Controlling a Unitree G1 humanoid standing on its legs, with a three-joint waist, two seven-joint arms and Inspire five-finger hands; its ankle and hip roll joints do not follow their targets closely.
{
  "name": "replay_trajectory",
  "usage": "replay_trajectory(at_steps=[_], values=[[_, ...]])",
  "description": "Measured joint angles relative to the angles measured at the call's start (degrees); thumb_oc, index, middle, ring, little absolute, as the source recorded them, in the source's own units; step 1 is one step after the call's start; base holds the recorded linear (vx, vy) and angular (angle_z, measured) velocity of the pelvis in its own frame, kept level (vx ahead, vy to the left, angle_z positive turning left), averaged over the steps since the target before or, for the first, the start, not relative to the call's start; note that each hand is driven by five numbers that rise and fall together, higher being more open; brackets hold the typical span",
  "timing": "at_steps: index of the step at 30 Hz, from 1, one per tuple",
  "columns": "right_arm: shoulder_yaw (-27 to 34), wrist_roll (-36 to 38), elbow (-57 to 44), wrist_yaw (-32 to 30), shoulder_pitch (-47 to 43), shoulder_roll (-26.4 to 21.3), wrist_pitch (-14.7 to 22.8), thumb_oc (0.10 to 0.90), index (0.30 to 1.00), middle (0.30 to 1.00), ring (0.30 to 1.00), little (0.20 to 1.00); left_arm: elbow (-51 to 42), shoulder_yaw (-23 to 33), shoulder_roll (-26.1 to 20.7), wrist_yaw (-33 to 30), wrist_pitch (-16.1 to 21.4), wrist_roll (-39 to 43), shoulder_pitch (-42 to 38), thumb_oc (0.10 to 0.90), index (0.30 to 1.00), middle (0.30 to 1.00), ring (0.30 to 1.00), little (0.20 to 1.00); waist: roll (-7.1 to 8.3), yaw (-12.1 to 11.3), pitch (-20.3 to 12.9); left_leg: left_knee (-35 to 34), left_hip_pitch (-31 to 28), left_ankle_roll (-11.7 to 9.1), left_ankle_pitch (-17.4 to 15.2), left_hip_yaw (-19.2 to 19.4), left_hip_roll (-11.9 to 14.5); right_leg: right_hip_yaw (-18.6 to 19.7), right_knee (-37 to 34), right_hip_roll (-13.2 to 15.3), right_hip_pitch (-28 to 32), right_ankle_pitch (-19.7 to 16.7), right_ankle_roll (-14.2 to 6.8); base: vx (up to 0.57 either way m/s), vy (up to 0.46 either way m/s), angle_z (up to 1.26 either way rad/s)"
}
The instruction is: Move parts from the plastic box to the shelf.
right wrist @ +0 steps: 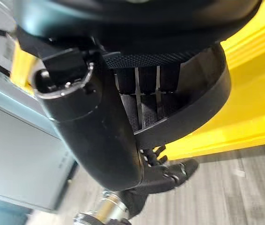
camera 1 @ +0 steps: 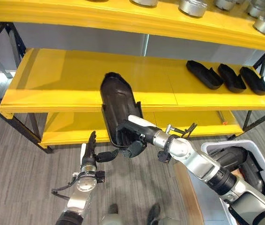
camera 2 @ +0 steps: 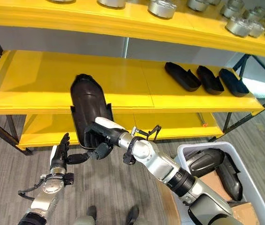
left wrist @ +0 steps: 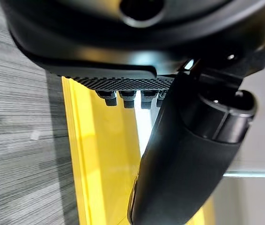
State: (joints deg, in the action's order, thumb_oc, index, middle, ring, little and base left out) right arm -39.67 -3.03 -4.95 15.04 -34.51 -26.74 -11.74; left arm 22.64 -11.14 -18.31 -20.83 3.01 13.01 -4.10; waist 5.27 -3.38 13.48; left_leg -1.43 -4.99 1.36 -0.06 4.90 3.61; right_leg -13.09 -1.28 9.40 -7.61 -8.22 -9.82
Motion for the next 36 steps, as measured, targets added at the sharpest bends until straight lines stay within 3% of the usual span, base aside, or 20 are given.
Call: replay_trajectory(at_steps=[4, 5, 6, 7, 13, 20, 29, 36], values=[[1.1, 1.0, 0.9, 0.1, 0.9, -2.1, -0.2, 0.4, 0.3, 0.3, 0.3, 0.3, 0.1, -0.8, 1.3, -0.2, -0.1, -0.3, -0.4, 0.9, 1.0, 1.0, 1.0, 1.0, 0.72, 1.2, -0.5, 0.1, -1.6, -2.3, -1.0, -4.8, -0.6, 6.0, -1.1, -0.2, 1.4, -1.5, -0.1, 0.18, -0.154, 0.74], [1.3, 1.0, 0.8, 0.3, 1.2, -2.7, -0.2, 0.4, 0.3, 0.3, 0.3, 0.3, 0.0, -1.1, 1.1, -0.2, -0.1, -0.3, -0.2, 0.9, 1.0, 1.0, 1.0, 1.0, 2.31, 1.6, -1.2, 0.0, -1.9, -3.4, -1.4, -6.9, -1.9, 8.6, -1.5, -0.2, 3.6, -1.6, 0.2, 0.11, -0.104, 0.72], [1.5, 1.0, 1.2, 1.0, 1.1, -3.3, -0.3, 0.4, 0.3, 0.3, 0.3, 0.3, 0.1, -0.9, 2.1, -0.5, -0.1, -0.3, 0.2, 0.9, 1.0, 1.0, 1.0, 1.0, 0.86, 0.8, -1.4, 0.3, -2.1, -4.5, -2.1, -7.2, -0.8, 9.4, -2.5, -1.8, 4.4, -3.9, 4.5, 0.15, -0.165, 0.49], [2.1, 1.3, 1.1, 1.5, 1.1, -3.9, -0.2, 0.4, 0.3, 0.3, 0.3, 0.3, -0.5, -0.9, 2.2, -1.0, -0.1, -0.4, 1.1, 0.9, 1.0, 1.0, 1.0, 1.0, -0.69, 0.5, -1.4, 0.0, -2.3, -5.2, -2.4, -6.0, 1.4, 9.2, -3.4, -3.9, 4.9, -3.9, 5.8, 0.15, -0.153, -0.03], [3.6, 1.5, 0.8, 3.2, 1.1, -9.1, -3.1, 0.4, 0.3, 0.3, 0.3, 0.3, -1.9, -0.9, 3.8, 1.3, -0.5, -0.4, 1.2, 0.9, 1.0, 1.0, 1.0, 1.0, -1.3, 0.9, -1.3, -1.6, -3.3, -7.4, -1.1, -5.1, 5.1, 6.0, -3.6, -7.2, 6.9, -2.0, 8.0, 0.12, -0.088, 0.17], [5.4, 1.4, 0.8, 3.2, 1.2, -8.1, -3.6, 0.4, 0.3, 0.3, 0.3, 0.3, -3.6, -0.7, 3.4, 3.0, -1.4, -0.3, 1.5, 0.9, 1.0, 1.0, 1.0, 1.0, -1.44, 1.3, -1.3, -2.0, -2.9, -7.5, -1.1, -5.1, 5.1, 4.7, -3.6, -7.1, 6.8, -1.5, 7.6, 0.08, -0.088, 0.09], [5.4, 1.2, 0.4, 3.0, 3.3, -6.8, -3.6, 0.4, 0.3, 0.3, 0.3, 0.3, -5.9, -0.8, 1.7, 5.3, -3.5, -0.3, 2.9, 0.9, 1.0, 1.0, 1.0, 1.0, -1.67, 0.1, -1.3, -1.8, -2.7, -7.4, -1.1, -5.3, 5.2, 4.7, -3.6, -6.9, 6.6, -1.4, 7.7, 0.1, -0.116, 0.02], [7.6, 0.8, 0.5, -1.3, 3.8, -7.1, -3.7, 0.4, 0.3, 0.3, 0.3, 0.3, -6.5, -1.0, 0.3, 6.2, -4.8, -0.3, 2.6, 0.9, 1.0, 1.0, 1.0, 1.0, -2.31, 0.2, -0.9, 1.4, -0.6, -6.2, -1.8, -4.9, 5.4, 3.6, -2.3, -7.2, 5.6, -0.3, 8.2, 0.06, -0.206, 0.04]])
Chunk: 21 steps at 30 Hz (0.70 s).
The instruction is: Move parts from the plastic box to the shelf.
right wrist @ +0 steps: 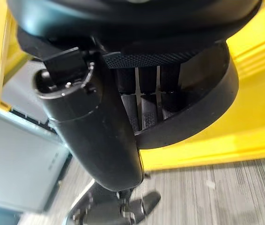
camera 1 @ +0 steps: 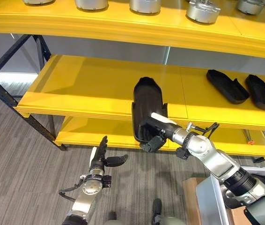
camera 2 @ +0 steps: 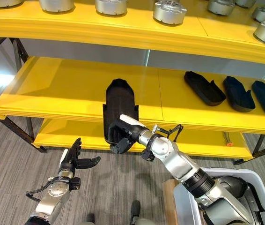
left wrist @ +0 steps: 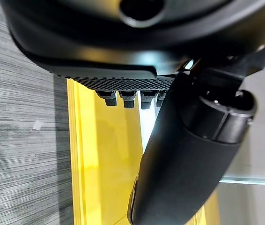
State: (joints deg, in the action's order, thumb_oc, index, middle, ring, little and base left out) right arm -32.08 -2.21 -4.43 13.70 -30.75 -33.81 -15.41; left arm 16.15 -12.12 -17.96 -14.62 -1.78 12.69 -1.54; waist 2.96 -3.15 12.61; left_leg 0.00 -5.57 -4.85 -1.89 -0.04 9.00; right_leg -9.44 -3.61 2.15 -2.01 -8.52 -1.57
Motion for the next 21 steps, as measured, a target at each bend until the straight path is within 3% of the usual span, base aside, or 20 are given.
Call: replay_trajectory(at_steps=[5, 6, 7, 8, 9, 10, 12, 14, 15, 16, 17, 20, 21], values=[[0.6, -0.1, 0.3, -0.3, 0.1, -0.7, 0.0, 0.4, 0.3, 0.3, 0.3, 0.3, -0.1, 0.0, -0.9, -0.2, -0.8, 0.0, -0.7, 0.9, 1.0, 1.0, 1.0, 1.0, -0.21, 0.0, 0.3, 9.1, 3.5, 2.1, -1.3, 2.1, 1.0, -1.0, 9.3, -0.2, -3.0, 5.8, 2.0, 0.06, -0.234, 0.12], [1.2, -0.1, 0.2, -0.3, 0.1, -0.7, 0.0, 0.4, 0.3, 0.3, 0.3, 0.3, -0.1, 0.0, -2.0, -0.2, -0.9, -0.1, -1.7, 0.9, 1.0, 1.0, 1.0, 1.0, 1.18, 0.1, 1.0, 16.8, 7.3, 2.0, -1.1, 3.8, 0.9, -1.0, 13.2, 1.1, -4.5, 8.6, 3.2, 0.07, -0.224, 0.35], [1.5, -0.1, 0.2, -0.4, 0.0, -0.8, 0.1, 0.4, 0.3, 0.3, 0.3, 0.3, 0.0, 0.0, -2.2, -0.6, -0.5, -0.2, -2.0, 0.9, 1.0, 1.0, 1.0, 1.0, 1.16, -0.2, 1.1, 21.8, 10.3, 2.3, 0.4, 4.7, 1.9, -2.1, 14.6, 0.4, -4.5, 9.5, 3.3, 0.08, -0.203, 0.46], [1.9, -0.1, 0.2, -0.5, -0.1, -0.9, 0.1, 0.4, 0.3, 0.3, 0.3, 0.3, -0.2, -0.1, -2.5, -0.9, -0.1, -0.6, -2.2, 0.9, 1.0, 1.0, 1.0, 1.0, 1.14, -0.1, 1.1, 26.7, 13.8, 1.0, 1.5, 4.5, 2.9, -2.2, 15.6, 0.6, -4.9, 10.3, 3.5, 0.1, 0.012, 0.46], [2.0, -0.1, 0.2, -1.0, 0.0, -1.0, 0.0, 0.4, 0.3, 0.3, 0.3, 0.3, -0.4, -0.5, -3.3, -0.5, -0.2, -0.6, -2.2, 0.9, 1.0, 1.0, 1.0, 1.0, 1.19, 0.2, 1.3, 30.6, 16.1, 0.8, 2.5, 4.7, 3.8, -3.3, 16.1, 0.3, -5.0, 11.1, 4.7, 0.11, 0.078, 0.4], [2.0, -0.1, 0.2, -1.1, 0.2, -0.9, 0.0, 0.4, 0.3, 0.3, 0.3, 0.3, -0.5, -0.6, -3.9, -0.5, -0.2, -0.6, -1.6, 0.9, 1.0, 1.0, 1.0, 1.0, 1.59, 0.1, 1.4, 31.1, 16.5, 0.8, 3.0, 5.0, 3.9, -3.7, 15.7, 0.3, -4.7, 11.3, 5.1, 0.17, 0.164, 0.29], [2.1, -0.1, 0.1, -1.3, 0.1, -0.8, 0.0, 0.4, 0.3, 0.3, 0.3, 0.3, -0.7, -0.4, -5.3, 1.6, -0.4, -0.3, -0.8, 0.9, 1.0, 1.0, 1.0, 1.0, 1.8, 0.2, 1.7, 24.6, 16.3, 0.7, 2.4, 8.6, 3.7, -3.8, 12.8, 0.4, -3.9, 11.4, 5.1, 0.19, 0.215, 0.3], [2.2, -0.1, 0.1, -1.1, 0.1, -1.0, -1.8, 0.4, 0.3, 0.3, 0.3, 0.3, -1.2, 0.3, -5.8, 4.3, -0.6, 0.4, -0.7, 0.9, 1.0, 1.0, 1.0, 1.0, 1.5, 0.8, 2.7, 5.7, 14.0, -0.7, 4.1, 11.1, 2.9, -4.3, 6.2, 0.2, -0.6, 10.2, 5.1, 0.21, 0.257, 0.5], [2.2, -0.1, 0.1, -1.1, 0.1, -1.2, -2.5, 0.4, 0.3, 0.3, 0.3, 0.3, -1.6, 0.7, -5.9, 5.0, -0.6, 0.5, -0.5, 0.9, 1.0, 1.0, 1.0, 1.0, 1.2, 0.8, 3.8, -0.4, 12.6, -1.7, 5.8, 11.4, 3.5, -4.1, 4.6, 0.1, 1.4, 7.6, 4.9, 0.26, 0.344, 0.58], [2.2, -0.1, 0.1, -0.9, 0.7, -1.4, -3.7, 0.4, 0.3, 0.3, 0.3, 0.3, -2.3, 1.5, -5.7, 6.1, -0.6, 0.6, 0.7, 0.9, 1.0, 1.0, 1.0, 1.0, -0.97, 1.3, 5.5, -4.6, 11.4, -3.5, 7.3, 11.3, 7.0, -4.2, 3.9, -1.3, 4.6, 6.9, 5.1, 0.29, 0.357, 0.15], [2.0, 0.0, -0.2, -0.7, 1.7, -1.4, -3.8, 0.4, 0.3, 0.3, 0.3, 0.3, -3.5, 3.0, -5.7, 7.0, -0.6, 0.6, 2.6, 0.9, 1.0, 1.0, 1.0, 1.0, -1.85, 0.1, 5.9, -4.0, 11.7, -3.6, 8.1, 10.6, 9.4, -3.3, 4.3, -1.6, 5.3, 7.9, 5.7, 0.23, 0.274, -0.12], [2.0, 0.0, -0.5, 0.1, 2.0, -2.0, -3.8, 0.4, 0.3, 0.3, 0.3, 0.3, -3.6, 3.9, -5.8, 7.9, -0.7, 0.6, 3.1, 0.9, 1.0, 1.0, 1.0, 1.0, -2.04, -0.2, 5.9, -3.1, 11.4, -2.9, 8.6, 9.7, 9.2, -2.2, 5.1, -1.2, 5.5, 8.5, 6.0, 0.17, 0.177, -0.3], [2.1, 0.0, -0.7, 0.1, 2.1, -2.7, -3.8, 0.4, 0.3, 0.3, 0.3, 0.3, -4.4, 4.0, -5.8, 8.1, -0.7, 0.6, 3.1, 0.9, 1.0, 1.0, 1.0, 1.0, -2.26, 0.0, 5.9, -3.1, 10.3, -2.8, 8.7, 9.5, 8.6, -2.0, 5.6, -1.2, 5.7, 9.1, 5.2, 0.18, 0.18, -0.13]])
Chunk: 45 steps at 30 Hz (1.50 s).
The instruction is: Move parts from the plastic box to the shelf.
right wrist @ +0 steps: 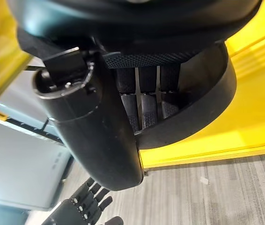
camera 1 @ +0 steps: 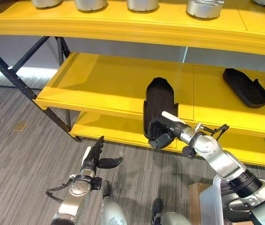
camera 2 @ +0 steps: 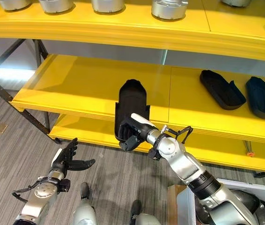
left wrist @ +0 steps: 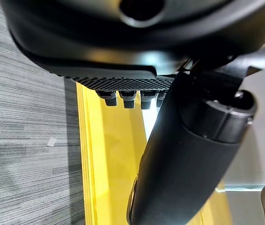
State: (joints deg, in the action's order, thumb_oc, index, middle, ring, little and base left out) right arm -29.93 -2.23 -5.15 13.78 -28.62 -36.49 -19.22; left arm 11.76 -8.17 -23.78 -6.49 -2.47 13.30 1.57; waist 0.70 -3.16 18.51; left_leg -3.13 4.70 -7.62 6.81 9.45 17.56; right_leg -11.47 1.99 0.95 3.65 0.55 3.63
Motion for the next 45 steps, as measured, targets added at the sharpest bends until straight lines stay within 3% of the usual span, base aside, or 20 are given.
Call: replay_trajectory(at_steps=[2, 3, 4, 6, 10, 14, 21, 25, 30, 32, 34, 38, 39, 42, 43, 44, 45], values=[[0.3, 0.0, 0.0, 0.0, 0.2, -1.0, 0.0, 0.4, 0.3, 0.3, 0.3, 0.3, -2.6, 0.0, 0.1, 1.1, 0.0, 0.0, -0.1, 0.9, 1.0, 1.0, 1.0, 1.0, -0.67, 0.1, 0.0, -0.4, -3.6, 1.4, 0.7, 1.4, -2.3, 0.1, 1.9, -0.1, 0.1, 1.3, -1.4, 0.22, 0.207, -0.12], [1.6, 0.0, -0.2, 0.0, 1.1, -1.4, 0.0, 0.4, 0.3, 0.3, 0.3, 0.3, -4.1, -0.1, 0.4, 1.9, -0.1, 0.0, -0.1, 0.9, 1.0, 1.0, 1.0, 1.0, -2.15, 0.3, -0.1, -0.9, -6.2, 2.9, 2.1, 1.5, -3.6, -0.2, 3.5, -0.8, 0.1, 2.2, -3.1, 0.21, 0.192, -0.05], [2.4, -0.1, -0.2, -0.9, 2.2, -0.3, -0.3, 0.4, 0.3, 0.3, 0.3, 0.3, -4.4, 0.1, -0.2, 2.3, -0.1, 0.0, -0.7, 0.9, 1.0, 1.0, 1.0, 1.0, -0.67, 0.0, 0.0, -1.4, -6.7, 1.5, 2.4, 1.5, -4.7, -0.3, 4.9, 0.8, -0.5, 3.0, -3.9, 0.17, 0.161, -0.03], [2.4, 0.0, -0.9, -0.8, 2.5, -0.2, -0.6, 0.4, 0.3, 0.3, 0.3, 0.3, -4.5, 0.7, -0.1, 2.3, -0.2, 0.0, -1.3, 0.9, 1.0, 1.0, 1.0, 1.0, 0.58, 0.0, -0.3, -1.3, -6.9, 2.4, 1.7, 1.9, -7.4, -1.7, 5.3, 3.7, -0.3, 3.6, -4.9, 0.11, 0.098, 0.08], [3.4, 0.0, -3.9, -0.8, 2.4, 1.5, -1.5, 0.4, 0.3, 0.3, 0.3, 0.3, -5.8, 3.9, -0.3, 2.4, -1.0, -0.1, -1.4, 0.9, 1.0, 1.0, 1.0, 1.0, 0.66, -0.9, -0.3, -1.3, -8.0, 4.9, 0.1, 1.4, -11.5, -3.3, 2.3, 7.1, 2.6, 1.5, -7.7, 0.15, 0.117, 0.17], [3.9, -0.1, -6.7, -0.6, 2.4, 2.1, -1.7, 0.4, 0.3, 0.3, 0.3, 0.3, -6.8, 4.6, -1.4, 2.2, -1.8, -0.1, -0.6, 0.9, 1.0, 1.0, 1.0, 1.0, 1.19, -2.1, -0.5, -1.3, -10.0, 5.9, -0.8, 1.4, -12.6, -3.6, 0.1, 7.9, 5.2, -0.1, -9.0, 0.12, 0.103, 0.01], [4.8, -2.2, -8.1, -0.6, 2.3, 2.5, -2.3, 0.4, 0.3, 0.3, 0.3, 0.3, -7.9, 4.5, -2.1, 3.1, -2.4, -0.1, -0.1, 0.9, 1.0, 1.0, 1.0, 1.0, 3.13, -2.6, -1.2, -1.3, -10.0, 5.9, -1.8, 3.1, -12.8, -3.5, -1.4, 8.0, 4.6, -0.8, -9.3, 0.07, 0.094, -0.18], [5.6, -2.3, -8.1, -0.5, 2.3, 2.3, -2.8, 0.4, 0.3, 0.3, 0.3, 0.3, -8.0, 4.5, -2.1, 3.5, -2.4, -0.1, 0.0, 0.9, 1.0, 1.0, 1.0, 1.0, 3.49, -2.6, -1.3, -1.2, -9.7, 5.5, -2.9, 4.4, -13.1, -2.8, -1.3, 8.0, 2.9, -0.8, -9.3, 0.06, 0.205, -0.32], [6.8, -2.4, -8.1, -0.5, 3.2, 2.3, -2.7, 0.4, 0.3, 0.3, 0.3, 0.3, -8.0, 4.6, -2.1, 4.4, -2.4, 0.0, 0.5, 0.9, 1.0, 1.0, 1.0, 1.0, 4.25, -1.7, -1.7, 0.5, -9.1, 6.4, -4.5, 6.1, -13.8, -1.2, 1.5, 9.0, 0.8, -0.9, -9.3, 0.04, 0.182, -0.22], [8.3, -2.7, -8.2, -0.5, 5.0, 2.2, -2.5, 0.4, 0.3, 0.3, 0.3, 0.3, -8.0, 4.5, -2.1, 4.8, -2.4, 0.0, 0.4, 0.9, 1.0, 1.0, 1.0, 1.0, 4.29, -1.6, -1.7, 0.8, -8.5, 6.7, -4.8, 6.2, -13.6, -0.3, 7.1, 9.4, -3.0, -1.0, -9.3, 0.03, 0.054, -0.24], [8.7, -3.4, -8.2, -0.5, 6.8, 1.6, -2.5, 0.4, 0.3, 0.3, 0.3, 0.3, -8.0, 4.4, -2.1, 4.8, -2.4, 0.0, 0.8, 0.9, 1.0, 1.0, 1.0, 1.0, 5.09, -1.1, -2.2, 0.9, -8.7, 7.0, -4.8, 6.8, -13.4, -0.2, 8.3, 9.9, -3.9, -1.4, -9.1, 0.0, -0.093, -0.16], [9.4, -3.4, -8.2, -0.1, 10.3, 1.5, -1.8, 0.4, 0.3, 0.3, 0.3, 0.3, -8.3, 5.8, -2.4, 4.6, -2.5, 0.0, 2.7, 0.9, 1.0, 1.0, 1.0, 1.0, 6.29, -0.7, -3.0, 1.3, -7.6, 7.4, -4.4, 7.8, -12.8, -0.9, 4.2, 12.0, -4.3, -2.9, -8.7, 0.02, -0.244, -0.12], [9.4, -3.3, -8.1, 0.2, 10.6, 1.5, -1.7, 0.4, 0.3, 0.3, 0.3, 0.3, -8.3, 6.2, -2.4, 4.6, -2.6, 0.0, 3.0, 0.9, 1.0, 1.0, 1.0, 1.0, 6.32, -0.6, -3.1, 1.5, -7.5, 7.3, -4.4, 7.9, -12.7, -1.0, 2.2, 12.6, -3.7, -4.2, -8.9, 0.04, -0.315, -0.08], [9.3, -3.3, -8.0, 0.8, 10.7, 1.6, -0.4, 0.4, 0.3, 0.3, 0.3, 0.3, -7.7, 6.7, -2.4, 2.9, -2.6, -0.1, 4.0, 0.9, 1.0, 1.0, 1.0, 1.0, 5.16, -0.3, -2.8, 1.6, -7.7, 6.6, -4.3, 9.0, -10.8, -2.3, -0.5, 16.3, -4.6, -7.1, -13.0, 0.01, -0.242, -0.18], [9.2, -3.3, -8.0, 0.9, 10.7, 1.6, 0.0, 0.4, 0.3, 0.3, 0.3, 0.3, -7.8, 7.4, -2.6, 2.5, -2.6, -0.1, 4.3, 0.9, 1.0, 1.0, 1.0, 1.0, 5.18, -0.1, -2.9, 0.9, -8.1, 4.4, -2.9, 9.0, -9.6, -3.1, -4.1, 18.2, -4.2, -9.7, -13.2, -0.02, -0.349, -0.13], [9.2, -3.3, -8.0, 1.0, 10.7, 1.6, 0.2, 0.4, 0.3, 0.3, 0.3, 0.3, -7.9, 7.4, -2.8, 2.0, -2.5, -0.1, 4.4, 0.9, 1.0, 1.0, 1.0, 1.0, 5.51, -0.4, -3.0, 0.5, -8.4, 3.3, -2.4, 8.9, -9.5, -3.3, -5.4, 17.9, -3.7, -11.4, -12.8, -0.03, -0.26, 0.04], [9.0, -3.3, -8.0, 1.0, 10.7, 1.6, 0.5, 0.4, 0.3, 0.3, 0.3, 0.3, -7.9, 7.5, -3.5, 1.7, -2.5, 0.0, 4.5, 0.9, 1.0, 1.0, 1.0, 1.0, 6.37, -0.7, -3.2, -0.3, -9.0, 2.1, -1.8, 8.5, -9.2, -3.2, -5.1, 17.5, -3.0, -15.9, -12.0, 0.0, -0.243, -0.07]])
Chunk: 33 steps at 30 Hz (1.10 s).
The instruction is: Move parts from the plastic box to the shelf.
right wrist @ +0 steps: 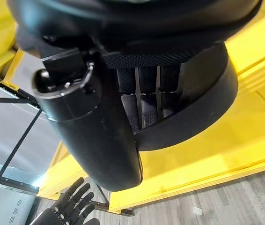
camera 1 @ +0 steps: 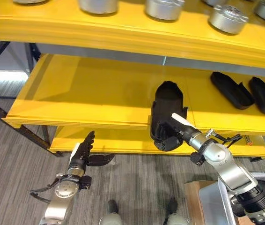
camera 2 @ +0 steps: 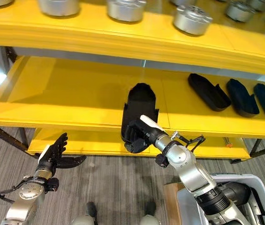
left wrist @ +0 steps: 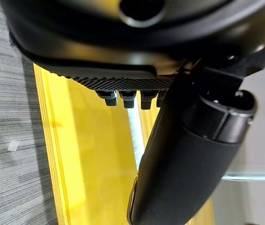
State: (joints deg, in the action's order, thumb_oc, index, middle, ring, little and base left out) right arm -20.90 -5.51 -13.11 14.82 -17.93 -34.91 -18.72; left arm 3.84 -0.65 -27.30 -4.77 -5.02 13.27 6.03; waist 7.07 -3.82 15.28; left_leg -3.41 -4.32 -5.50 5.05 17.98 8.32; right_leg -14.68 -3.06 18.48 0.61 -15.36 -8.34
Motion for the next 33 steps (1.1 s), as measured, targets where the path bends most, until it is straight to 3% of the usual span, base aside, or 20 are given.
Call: replay_trajectory(at_steps=[1, 2, 3, 6, 9, 11, 33], values=[[-0.3, 0.0, 0.2, 0.2, -0.5, -0.1, 0.1, 0.4, 0.3, 0.3, 0.3, 0.3, 0.0, 0.2, -0.1, -0.1, 0.1, 0.1, 0.3, 0.9, 1.0, 1.0, 1.0, 1.0, 0.02, -1.2, -0.1, -0.4, -0.6, -1.3, 0.4, 0.4, 0.6, -1.4, -1.4, -1.1, 0.7, 3.7, -1.9, 0.02, -0.169, -0.23], [-0.3, -0.1, 0.4, 0.2, -1.7, -0.1, 0.0, 0.4, 0.3, 0.3, 0.3, 0.3, 0.0, 0.5, 1.0, -0.1, 0.1, 0.1, 1.0, 0.9, 1.0, 1.0, 1.0, 1.0, -2.46, -1.3, -0.2, -0.6, -0.2, -1.4, 0.7, 0.4, 3.1, -1.3, -1.9, -3.9, 0.5, 3.7, -1.2, 0.03, -0.131, -0.25], [-0.3, -0.1, 0.4, 0.2, -2.1, -0.7, 0.0, 0.4, 0.3, 0.3, 0.3, 0.3, -0.1, 0.7, 1.9, 0.5, 0.1, 0.2, 1.4, 0.9, 1.0, 1.0, 1.0, 1.0, -3.97, -0.6, -0.2, -1.2, -0.4, -1.5, 1.2, -0.1, 4.4, -1.4, -1.9, -5.4, 0.6, 4.2, -0.6, 0.03, -0.06, -0.2], [-0.3, -0.1, 0.4, 0.3, -2.3, -3.9, -0.5, 0.4, 0.3, 0.3, 0.3, 0.3, -0.9, 0.4, 4.4, 1.9, 0.1, 2.1, 2.2, 0.9, 1.0, 1.0, 1.0, 1.0, -6.27, 0.1, -0.6, -1.2, -0.9, -1.5, 1.1, -0.6, 6.6, -1.4, -1.9, -7.9, 0.8, 4.8, 0.4, 0.06, -0.107, -0.12], [-0.1, -0.1, 0.4, 0.8, -2.3, -6.6, -2.5, 0.4, 0.3, 0.3, 0.3, 0.3, -2.4, 0.5, 4.9, 3.0, 0.1, 2.1, 2.3, 0.9, 1.0, 1.0, 1.0, 1.0, -6.22, 1.3, -0.6, -1.2, -2.3, -3.6, 0.9, -1.5, 7.5, -1.5, -1.9, -8.7, 2.3, 5.5, 0.6, 0.09, -0.103, 0.04], [0.1, -0.1, 0.2, 1.0, -2.3, -6.5, -2.6, 0.4, 0.3, 0.3, 0.3, 0.3, -2.4, 0.8, 5.0, 3.0, 0.1, 2.1, 2.3, 0.9, 1.0, 1.0, 1.0, 1.0, -5.93, 1.2, -0.7, -1.2, -2.3, -3.9, 0.9, -1.5, 7.3, -1.3, -1.9, -8.5, 2.3, 5.5, 0.6, 0.07, -0.046, 0.02], [0.1, -1.2, -0.8, 3.4, -4.8, -5.8, -2.6, 0.4, 0.3, 0.3, 0.3, 0.3, -2.3, 0.8, 5.0, 3.1, 0.1, 2.1, 4.3, 0.9, 1.0, 1.0, 1.0, 1.0, -5.16, 0.4, -3.2, -1.2, -1.9, -3.8, 0.8, -2.4, 6.2, -1.3, -1.9, -7.5, 2.4, 5.5, 0.6, 0.04, 0.023, 0.02]])
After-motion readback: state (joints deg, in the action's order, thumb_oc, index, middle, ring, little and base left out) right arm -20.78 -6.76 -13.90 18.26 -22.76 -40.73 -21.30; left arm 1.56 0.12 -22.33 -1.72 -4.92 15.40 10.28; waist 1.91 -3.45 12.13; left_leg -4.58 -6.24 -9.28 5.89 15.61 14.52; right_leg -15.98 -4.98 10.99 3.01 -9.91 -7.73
